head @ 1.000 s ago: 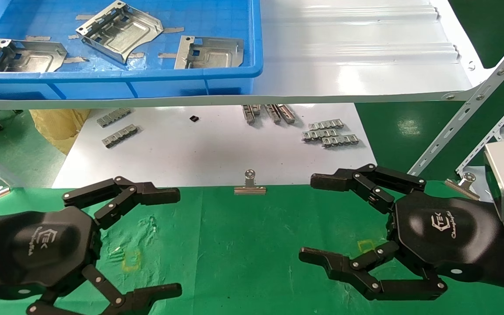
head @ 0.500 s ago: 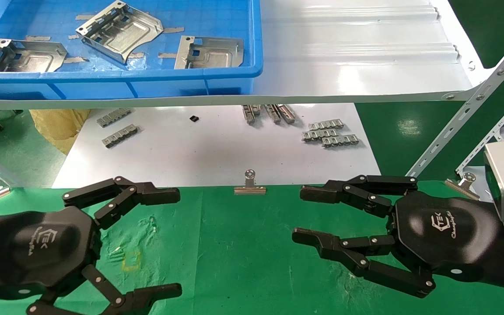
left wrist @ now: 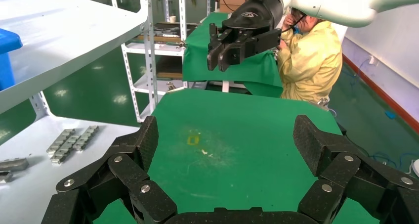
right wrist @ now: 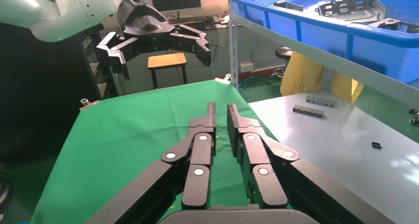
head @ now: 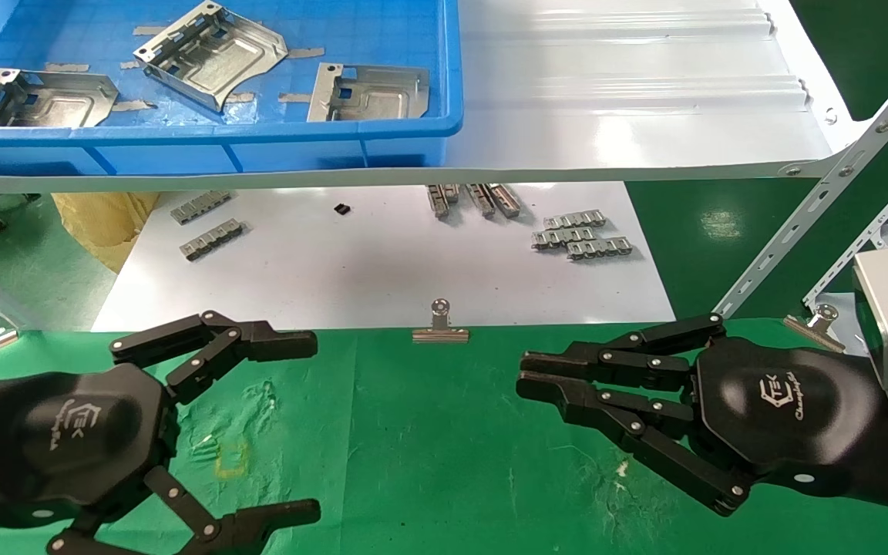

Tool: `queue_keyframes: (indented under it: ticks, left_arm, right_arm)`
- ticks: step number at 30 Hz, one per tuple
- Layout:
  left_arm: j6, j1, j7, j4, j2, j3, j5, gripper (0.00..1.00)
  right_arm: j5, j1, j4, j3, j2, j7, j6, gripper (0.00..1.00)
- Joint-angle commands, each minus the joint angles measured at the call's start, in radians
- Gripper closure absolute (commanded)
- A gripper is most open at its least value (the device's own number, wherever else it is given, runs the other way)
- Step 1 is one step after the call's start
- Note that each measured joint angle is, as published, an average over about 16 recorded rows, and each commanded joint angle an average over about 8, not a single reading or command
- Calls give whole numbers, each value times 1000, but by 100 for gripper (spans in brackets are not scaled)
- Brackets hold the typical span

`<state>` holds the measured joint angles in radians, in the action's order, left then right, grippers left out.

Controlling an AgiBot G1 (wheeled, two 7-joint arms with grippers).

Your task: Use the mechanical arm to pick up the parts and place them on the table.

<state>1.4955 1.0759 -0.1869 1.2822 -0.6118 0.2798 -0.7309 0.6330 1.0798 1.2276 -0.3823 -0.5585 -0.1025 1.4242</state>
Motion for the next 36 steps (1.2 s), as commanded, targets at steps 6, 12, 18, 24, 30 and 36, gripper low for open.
queue_keyframes:
  ticks: [6, 12, 18, 24, 30, 36]
  left_arm:
    - [0, 5, 2, 2, -2, -1, -1, 0]
    - [-44, 114, -17, -21, -43, 12, -53, 0]
    - [-137, 382, -46, -175, -165, 62, -193, 0]
    - [-233, 670, -45, -516, -319, 161, -408, 0]
    - [-424, 874, -37, -866, -449, 239, -589, 0]
    - [-565, 974, -28, -1071, -504, 271, -667, 15]
  right_arm:
    - [0, 0, 0, 0, 0, 0, 0, 100]
    - [0, 0, 0, 0, 0, 0, 0, 100]
    - [0, 0, 0, 0, 0, 0, 0, 100]
    - [0, 0, 0, 0, 0, 0, 0, 100]
    - [0, 0, 0, 0, 0, 0, 0, 100]
    - [0, 0, 0, 0, 0, 0, 0, 75]
